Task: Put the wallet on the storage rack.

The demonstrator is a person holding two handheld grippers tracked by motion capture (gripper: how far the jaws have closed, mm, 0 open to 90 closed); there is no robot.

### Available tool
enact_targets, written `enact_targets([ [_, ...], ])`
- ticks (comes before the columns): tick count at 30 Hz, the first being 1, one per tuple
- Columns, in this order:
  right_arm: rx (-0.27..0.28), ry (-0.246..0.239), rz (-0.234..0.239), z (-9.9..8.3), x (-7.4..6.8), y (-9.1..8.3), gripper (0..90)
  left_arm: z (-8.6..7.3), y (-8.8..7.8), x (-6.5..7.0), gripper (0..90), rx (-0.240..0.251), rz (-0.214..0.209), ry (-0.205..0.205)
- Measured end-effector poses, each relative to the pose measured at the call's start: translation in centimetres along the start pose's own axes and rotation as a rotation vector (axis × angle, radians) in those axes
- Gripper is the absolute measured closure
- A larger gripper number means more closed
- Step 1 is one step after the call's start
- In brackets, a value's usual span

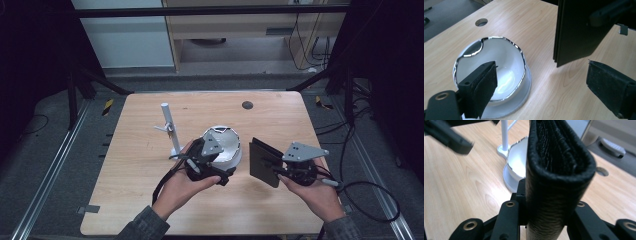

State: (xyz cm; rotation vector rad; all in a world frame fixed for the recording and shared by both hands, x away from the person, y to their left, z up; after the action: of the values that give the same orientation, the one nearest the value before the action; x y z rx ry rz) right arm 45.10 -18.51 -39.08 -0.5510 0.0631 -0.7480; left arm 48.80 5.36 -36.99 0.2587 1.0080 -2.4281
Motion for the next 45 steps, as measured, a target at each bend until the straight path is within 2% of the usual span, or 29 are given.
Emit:
enact_targets([
  [11,0.063,0.009,-0.038,3.1,-0.3,-0.2,71.3,-5.2,-1.8,-0.2,8.8,-0.025,0.024,-0.02],
  [17,0.102,0.015,-0.046,4.8,-0.7,-0.1,71.3,-8.7,-3.3,-0.3,8.7,-0.034,0.044,-0.03],
  [22,0.143,0.005,-0.054,6.6,-1.4,0.3,71.3,-12.3,-4.6,-0.3,8.5,-0.051,0.072,-0.034],
  [26,0.18,0.008,-0.063,8.5,-2.2,1.5,71.5,-15.3,-5.3,-0.6,7.9,-0.068,0.11,-0.037],
  [29,0.2,0.016,-0.071,9.8,-2.6,2.7,71.4,-17.2,-5.9,-1.1,7.9,-0.085,0.149,-0.05],
  [30,0.205,0.02,-0.073,10.0,-2.6,3.1,71.4,-18.1,-6.3,-1.4,7.9,-0.103,0.173,-0.052],
  [33,0.212,0.026,-0.087,10.9,-2.7,4.5,71.4,-19.2,-7.2,-2.1,7.7,-0.115,0.196,-0.033],
  [36,0.228,0.05,-0.096,11.2,-2.7,5.4,71.5,-20.5,-7.7,-2.7,7.8,-0.134,0.216,-0.063],
  [38,0.235,0.061,-0.1,11.3,-2.7,6.1,71.5,-21.0,-8.0,-3.1,7.8,-0.142,0.221,-0.062],
  [42,0.232,0.068,-0.103,11.2,-3.0,7.5,71.5,-21.7,-8.0,-3.2,7.8,-0.149,0.233,-0.093],
  [45,0.227,0.08,-0.103,11.1,-2.9,8.6,71.5,-21.8,-8.0,-3.2,7.8,-0.149,0.236,-0.102],
])
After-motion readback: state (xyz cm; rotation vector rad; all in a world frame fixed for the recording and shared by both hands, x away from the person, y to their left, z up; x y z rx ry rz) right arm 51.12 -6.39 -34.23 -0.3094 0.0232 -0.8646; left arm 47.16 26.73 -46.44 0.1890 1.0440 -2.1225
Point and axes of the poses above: each handheld gripper's, and its own axes: y roughly forward along the jaws, z roughly out of its top, x roughly to its right, the point moved 4 cm from there along y, roughly forward along the jaws, and after that the axes turned 1 degree about -z, right-handed, at the moved point
